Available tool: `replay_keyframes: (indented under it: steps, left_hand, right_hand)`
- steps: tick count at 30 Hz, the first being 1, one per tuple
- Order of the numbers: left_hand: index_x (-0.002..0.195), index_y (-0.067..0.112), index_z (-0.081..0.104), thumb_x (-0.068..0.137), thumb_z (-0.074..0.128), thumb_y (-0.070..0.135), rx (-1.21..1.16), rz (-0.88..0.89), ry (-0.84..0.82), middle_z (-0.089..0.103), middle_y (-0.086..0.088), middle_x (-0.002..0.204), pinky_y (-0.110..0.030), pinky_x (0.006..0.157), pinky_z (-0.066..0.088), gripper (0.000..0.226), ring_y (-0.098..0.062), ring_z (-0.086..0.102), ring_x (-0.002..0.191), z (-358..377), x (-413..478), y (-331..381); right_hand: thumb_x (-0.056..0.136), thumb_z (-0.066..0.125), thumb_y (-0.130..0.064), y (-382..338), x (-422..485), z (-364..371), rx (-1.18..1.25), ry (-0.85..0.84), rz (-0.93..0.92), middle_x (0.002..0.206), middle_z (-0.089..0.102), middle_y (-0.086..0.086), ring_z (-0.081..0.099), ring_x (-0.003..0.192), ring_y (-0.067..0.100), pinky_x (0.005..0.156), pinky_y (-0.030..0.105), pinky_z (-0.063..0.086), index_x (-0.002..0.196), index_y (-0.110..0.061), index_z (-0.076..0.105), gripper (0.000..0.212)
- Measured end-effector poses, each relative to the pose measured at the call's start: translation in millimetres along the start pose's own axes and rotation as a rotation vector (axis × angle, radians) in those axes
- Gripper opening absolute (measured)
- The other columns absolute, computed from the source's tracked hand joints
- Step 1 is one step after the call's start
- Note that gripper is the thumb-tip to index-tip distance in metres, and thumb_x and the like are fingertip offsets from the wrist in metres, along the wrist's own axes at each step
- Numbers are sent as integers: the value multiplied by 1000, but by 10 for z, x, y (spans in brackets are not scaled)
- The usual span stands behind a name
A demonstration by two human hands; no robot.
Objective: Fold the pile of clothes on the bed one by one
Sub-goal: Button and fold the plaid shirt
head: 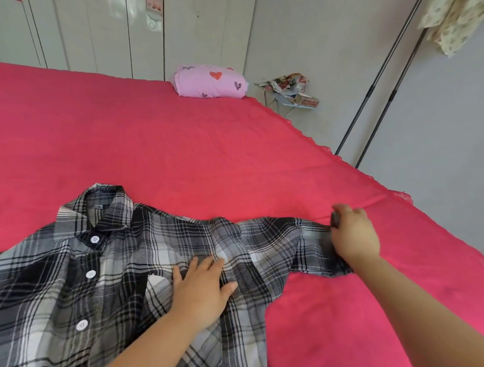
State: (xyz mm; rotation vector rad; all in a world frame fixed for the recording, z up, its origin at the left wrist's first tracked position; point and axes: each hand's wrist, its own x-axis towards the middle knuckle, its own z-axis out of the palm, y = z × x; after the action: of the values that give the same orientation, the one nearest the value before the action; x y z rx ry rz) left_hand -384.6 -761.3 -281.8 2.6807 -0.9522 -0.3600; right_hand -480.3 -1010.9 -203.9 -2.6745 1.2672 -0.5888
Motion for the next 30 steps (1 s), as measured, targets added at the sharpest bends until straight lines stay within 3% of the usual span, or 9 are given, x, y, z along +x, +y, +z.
replay_keyframes:
  steps: [4, 8, 10, 13, 19, 24, 25, 27, 30]
  left_hand:
    - [144, 20, 31, 93, 31, 55, -595, -21, 121, 37, 2, 148, -37, 114, 24, 62, -16, 35, 134, -349, -65, 190]
    - [126, 12, 53, 78, 29, 74, -1798, -177, -165, 67, -11, 113, -41, 83, 54, 82, -23, 66, 96, -1011, -194, 238]
    - [108, 9, 63, 76, 36, 75, -2037, -110, -221, 71, -9, 95, -35, 69, 59, 78, -22, 70, 83, -1271, -291, 78]
    - [76, 11, 64, 87, 51, 47, -1893, -171, -116, 65, -6, 68, -25, 53, 56, 40, -19, 66, 59, -1478, -458, -229]
    - [90, 7, 59, 80, 50, 10, -1736, -432, 37, 63, -12, 76, -34, 61, 55, 13, -25, 62, 61, -1537, -850, -1012]
    - [119, -19, 48, 97, 33, 1, -1191, -603, 62, 58, -33, 108, -20, 62, 49, 33, -23, 56, 90, -1518, -1181, -1577]
    - [99, -19, 54, 98, 34, 2, -1028, -668, 71, 57, -29, 103, -15, 56, 43, 29, -21, 47, 88, -1502, -1241, -1699]
    - [61, 11, 38, 97, 39, 3, -751, -721, 16, 41, -9, 70, -18, 44, 32, 37, -17, 37, 68, -1371, -1287, -1969]
    - [60, 5, 41, 88, 48, -5, -802, -830, -5, 38, -8, 63, -22, 49, 32, 31, -21, 32, 54, -1152, -1588, -2163]
  right_hand:
    - [82, 45, -3, -871, -229, -225, 195, 63, -226, 110, 51, 13, 53, 102, 34, 74, 36, 45, 129, -19, 49, 50]
    - [80, 52, -5, -1646, -720, -439, 388, -16, -437, 119, 50, 12, 51, 109, 30, 87, 37, 43, 135, -17, 42, 58]
    - [81, 56, -10, -1918, -1044, -489, 499, -143, -532, 130, 46, 8, 46, 119, 24, 94, 32, 38, 141, -17, 32, 65]
    - [85, 54, -14, -2095, -1508, -419, 594, -253, -685, 140, 41, 1, 39, 127, 14, 102, 23, 33, 145, -17, 26, 66]
    - [81, 51, -24, -1905, -1890, -129, 775, 42, -613, 113, 57, -11, 47, 108, 4, 96, 22, 36, 118, -31, 51, 38]
    - [75, 64, -36, -1536, -1846, 93, 97, -231, -439, 143, 32, 2, 28, 133, 23, 110, 39, 28, 147, -29, 17, 86]
    - [78, 62, -31, -1490, -1854, 133, 16, -310, -414, 143, 32, 1, 30, 132, 24, 108, 38, 30, 148, -30, 13, 85]
    - [78, 55, -16, -1422, -1873, 207, -2, -385, -411, 131, 46, -2, 45, 121, 21, 96, 34, 41, 142, -31, 32, 70]
    - [71, 58, -8, -1364, -1890, 240, 33, -305, -436, 111, 60, -3, 56, 105, 22, 80, 30, 47, 114, -27, 64, 48]
